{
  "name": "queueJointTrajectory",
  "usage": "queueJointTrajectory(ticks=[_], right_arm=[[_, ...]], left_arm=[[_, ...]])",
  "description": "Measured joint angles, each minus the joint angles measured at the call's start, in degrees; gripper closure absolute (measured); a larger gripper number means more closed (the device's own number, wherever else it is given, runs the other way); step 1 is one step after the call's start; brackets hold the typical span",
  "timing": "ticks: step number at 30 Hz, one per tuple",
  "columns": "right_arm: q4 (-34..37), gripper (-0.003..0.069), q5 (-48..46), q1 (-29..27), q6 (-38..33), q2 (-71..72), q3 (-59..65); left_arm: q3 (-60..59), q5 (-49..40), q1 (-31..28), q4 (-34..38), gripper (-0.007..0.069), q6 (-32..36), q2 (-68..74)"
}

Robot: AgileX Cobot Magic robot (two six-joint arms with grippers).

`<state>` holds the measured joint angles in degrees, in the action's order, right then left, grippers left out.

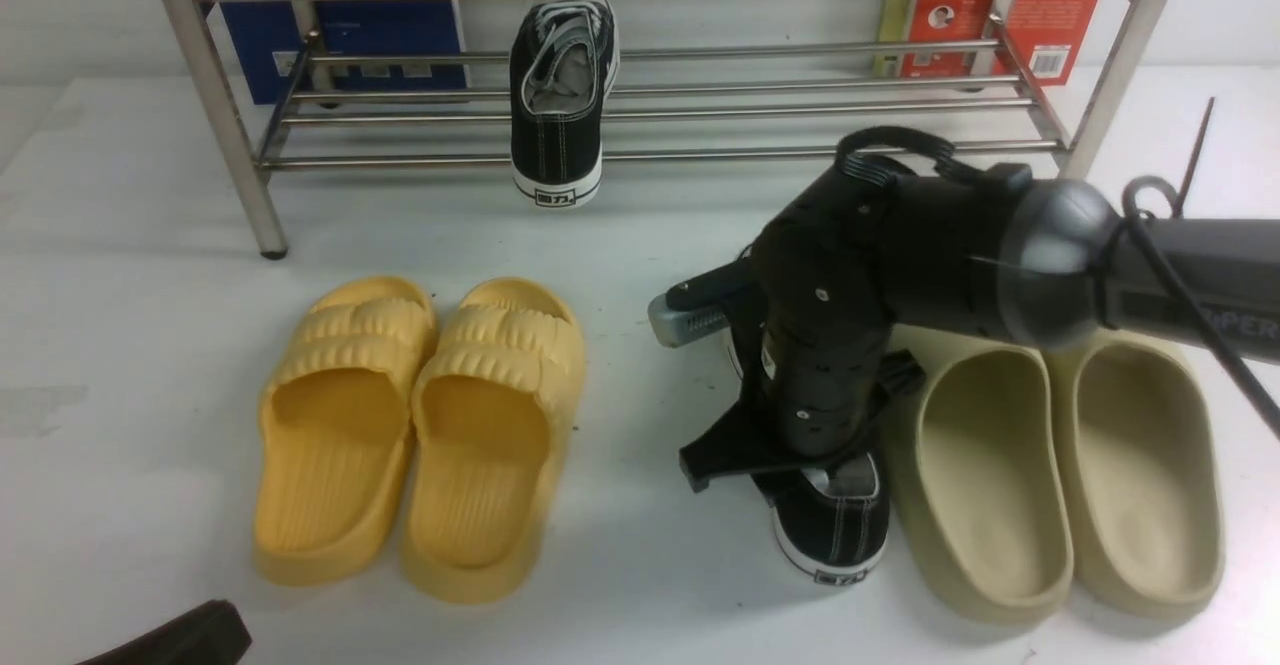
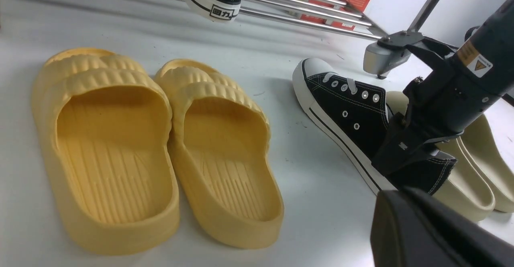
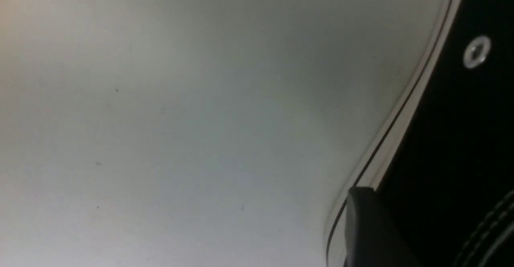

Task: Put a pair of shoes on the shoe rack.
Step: Use the right arm to grab the shoe closest to it, then use the right arm to put a shoe into the shoe rack

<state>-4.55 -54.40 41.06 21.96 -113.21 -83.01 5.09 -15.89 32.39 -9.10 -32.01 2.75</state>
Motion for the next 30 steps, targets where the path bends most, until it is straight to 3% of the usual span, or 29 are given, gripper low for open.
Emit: queueJointTrajectory(ticks=[3,4,6,18,30], right_arm=[[0.72,0.0502,-0.05,0.0,-1.06,-0.1,-0.19],[0.82,0.0502,-0.05,0.0,-1.12,-0.1,-0.19],[1.71,0.0615,-0.33,0.05,-1.83,-0.1,-0.3],[5.39,0.0627,-6.24,-0.38,-3.7,10.42,-1.83],[7.87,0.0627,-5.66,-8.04,-10.52,8.98,-13.54]], left_arm=[[0.0,0.0,0.0,0.0,0.0634,0.0,0.0],[0.0,0.0,0.0,0.0,0.0634,0.0,0.0],[0.0,0.0,0.0,0.0,0.0634,0.0,0.0],[0.0,0.0,0.0,0.0,0.0626,0.0,0.0],[0.0,0.0,0.0,0.0,0.0617,0.0,0.0]])
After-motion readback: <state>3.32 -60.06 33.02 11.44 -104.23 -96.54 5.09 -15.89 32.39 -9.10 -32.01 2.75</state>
